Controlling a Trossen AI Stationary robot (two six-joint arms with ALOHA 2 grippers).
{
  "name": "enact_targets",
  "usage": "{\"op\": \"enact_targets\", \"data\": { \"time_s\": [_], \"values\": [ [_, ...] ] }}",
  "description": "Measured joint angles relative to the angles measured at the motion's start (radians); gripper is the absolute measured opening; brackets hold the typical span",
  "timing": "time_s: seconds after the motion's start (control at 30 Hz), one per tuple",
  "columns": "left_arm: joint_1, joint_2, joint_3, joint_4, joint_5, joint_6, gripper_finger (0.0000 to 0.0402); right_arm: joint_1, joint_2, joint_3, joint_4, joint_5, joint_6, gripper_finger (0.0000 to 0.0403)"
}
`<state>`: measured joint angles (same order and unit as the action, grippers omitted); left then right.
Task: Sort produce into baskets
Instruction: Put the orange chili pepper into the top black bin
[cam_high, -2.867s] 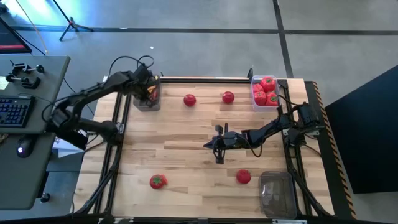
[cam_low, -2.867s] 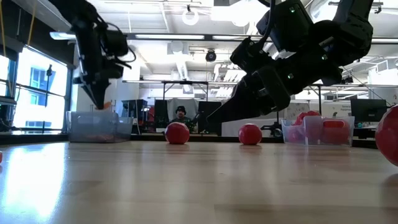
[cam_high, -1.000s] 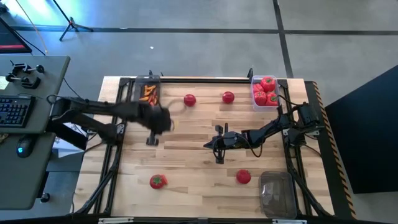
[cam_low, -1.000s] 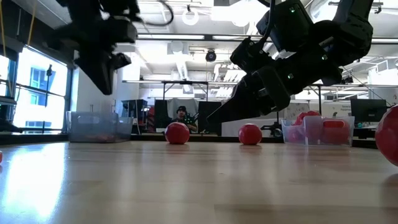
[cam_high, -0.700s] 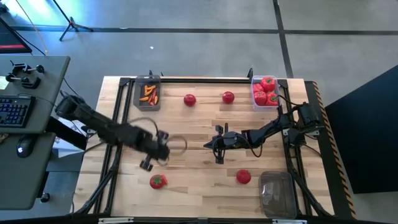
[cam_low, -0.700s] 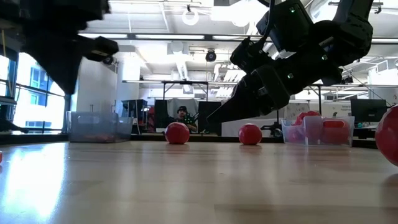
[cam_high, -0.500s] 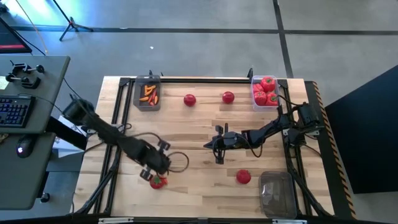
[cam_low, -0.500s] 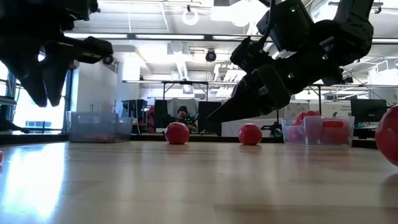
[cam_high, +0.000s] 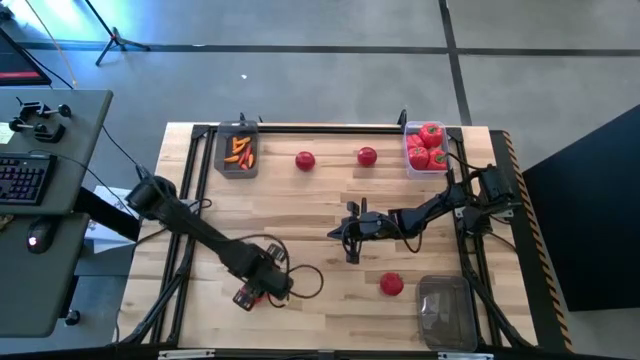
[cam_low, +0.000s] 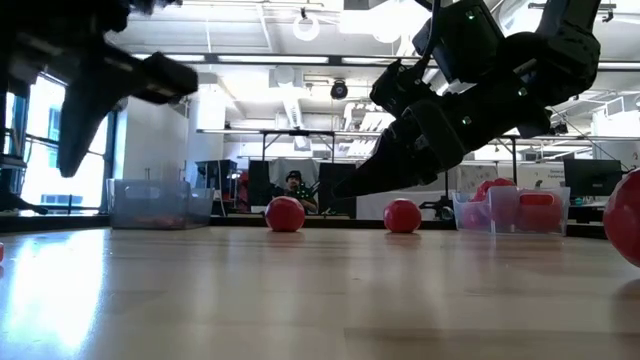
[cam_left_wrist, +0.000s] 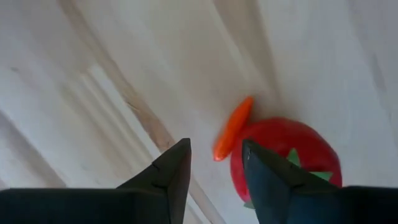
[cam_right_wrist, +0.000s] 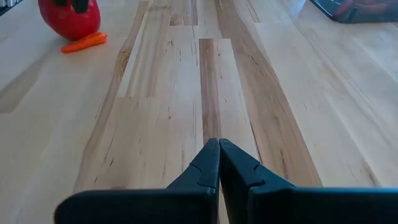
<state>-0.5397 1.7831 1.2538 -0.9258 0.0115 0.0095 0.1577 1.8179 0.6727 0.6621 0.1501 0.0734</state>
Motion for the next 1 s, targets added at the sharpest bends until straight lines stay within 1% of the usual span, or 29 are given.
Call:
{"op": "enact_targets", "data": {
  "time_s": [0.13,0.3,0.47,0.57,0.77,0.9,1.0],
  "values": [
    [-0.014,0.071,0.022,-0.008,-0.027,0.002,0.0138,-0.002,0.000,0.000,0.000,0.000,0.002,0.0000],
    [-0.024,0.162,0.096,-0.007,-0.045,0.002,0.0138,-0.007,0.000,0.000,0.000,0.000,0.030,0.0000],
    [-0.039,0.222,0.150,-0.057,-0.049,0.002,0.0138,-0.006,0.000,0.000,-0.002,-0.001,0.032,0.0000],
    [-0.055,0.234,0.150,-0.092,-0.049,0.014,0.0139,-0.006,0.000,0.000,-0.009,-0.004,0.041,0.0000],
    [-0.090,0.234,0.151,-0.093,-0.055,0.028,0.0135,-0.006,0.000,0.000,-0.024,-0.008,0.042,0.0000],
    [-0.098,0.234,0.151,-0.093,-0.080,0.028,0.0128,-0.006,0.000,0.000,-0.033,-0.008,0.042,0.0000],
    [-0.094,0.234,0.151,-0.086,-0.089,-0.003,0.0120,-0.006,0.000,0.000,-0.035,-0.008,0.042,0.0000]
  ]
}}
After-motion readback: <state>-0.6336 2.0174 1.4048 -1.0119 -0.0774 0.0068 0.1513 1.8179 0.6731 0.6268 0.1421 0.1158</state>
